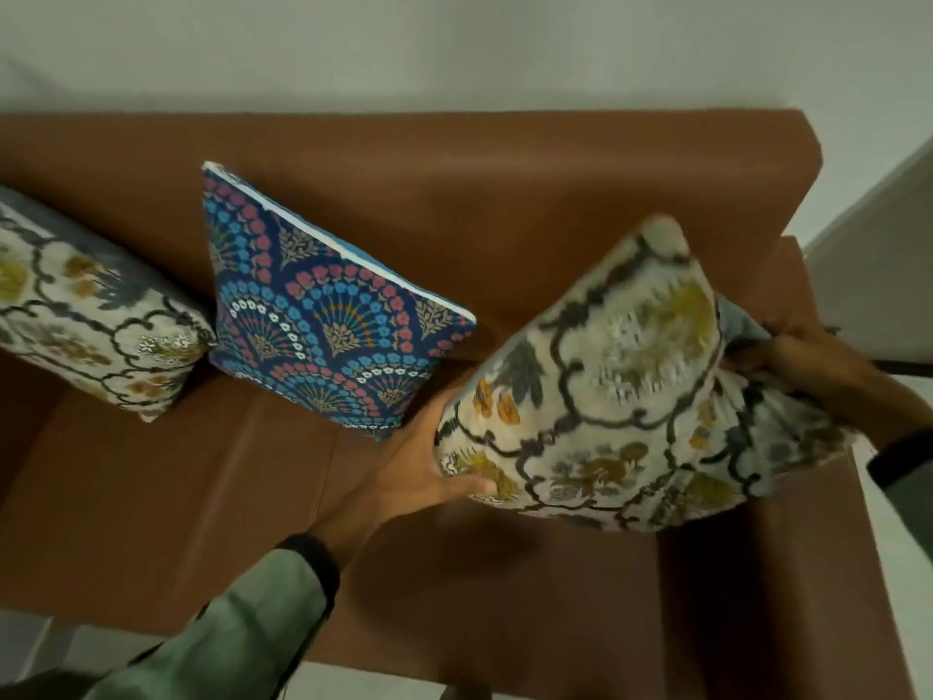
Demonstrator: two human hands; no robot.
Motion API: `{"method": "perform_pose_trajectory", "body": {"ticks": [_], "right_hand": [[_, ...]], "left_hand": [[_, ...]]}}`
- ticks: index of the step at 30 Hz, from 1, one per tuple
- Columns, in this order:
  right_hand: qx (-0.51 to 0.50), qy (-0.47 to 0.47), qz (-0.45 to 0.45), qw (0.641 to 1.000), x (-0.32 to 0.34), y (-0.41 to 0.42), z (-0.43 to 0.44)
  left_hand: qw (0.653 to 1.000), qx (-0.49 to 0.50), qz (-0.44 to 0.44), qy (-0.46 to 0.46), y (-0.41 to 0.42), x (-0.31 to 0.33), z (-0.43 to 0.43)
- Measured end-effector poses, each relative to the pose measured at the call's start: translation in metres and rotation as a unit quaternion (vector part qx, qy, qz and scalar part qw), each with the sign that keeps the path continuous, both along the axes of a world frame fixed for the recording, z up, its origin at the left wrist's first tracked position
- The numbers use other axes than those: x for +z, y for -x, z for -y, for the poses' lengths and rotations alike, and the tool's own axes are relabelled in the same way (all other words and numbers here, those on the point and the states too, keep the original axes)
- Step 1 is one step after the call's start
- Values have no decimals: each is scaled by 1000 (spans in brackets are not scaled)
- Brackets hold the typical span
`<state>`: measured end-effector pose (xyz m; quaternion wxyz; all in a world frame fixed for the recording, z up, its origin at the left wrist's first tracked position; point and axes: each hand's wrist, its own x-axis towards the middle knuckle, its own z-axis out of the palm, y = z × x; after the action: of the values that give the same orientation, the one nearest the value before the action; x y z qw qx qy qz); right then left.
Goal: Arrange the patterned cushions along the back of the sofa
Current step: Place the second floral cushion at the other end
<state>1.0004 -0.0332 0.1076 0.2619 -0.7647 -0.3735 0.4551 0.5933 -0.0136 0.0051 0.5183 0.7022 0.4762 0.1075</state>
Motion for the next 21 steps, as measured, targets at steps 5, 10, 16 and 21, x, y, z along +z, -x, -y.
{"method": "perform_pose_trajectory", "body": {"ticks": [5,10,16,21], "right_hand": [[75,37,21,996,-12,-14,-57],[161,-13,130,978,-36,0,-67],[127,-24,175,976,-76,25,-48],[140,35,241,960,-94,19,-61]], "left_hand": [[993,117,-28,17,-12,2,-23],[986,79,-144,-11,-27,-13,-34],[988,35,-146,20,-28,-27,-33],[973,26,-228,28,-34,-35,-43]]}}
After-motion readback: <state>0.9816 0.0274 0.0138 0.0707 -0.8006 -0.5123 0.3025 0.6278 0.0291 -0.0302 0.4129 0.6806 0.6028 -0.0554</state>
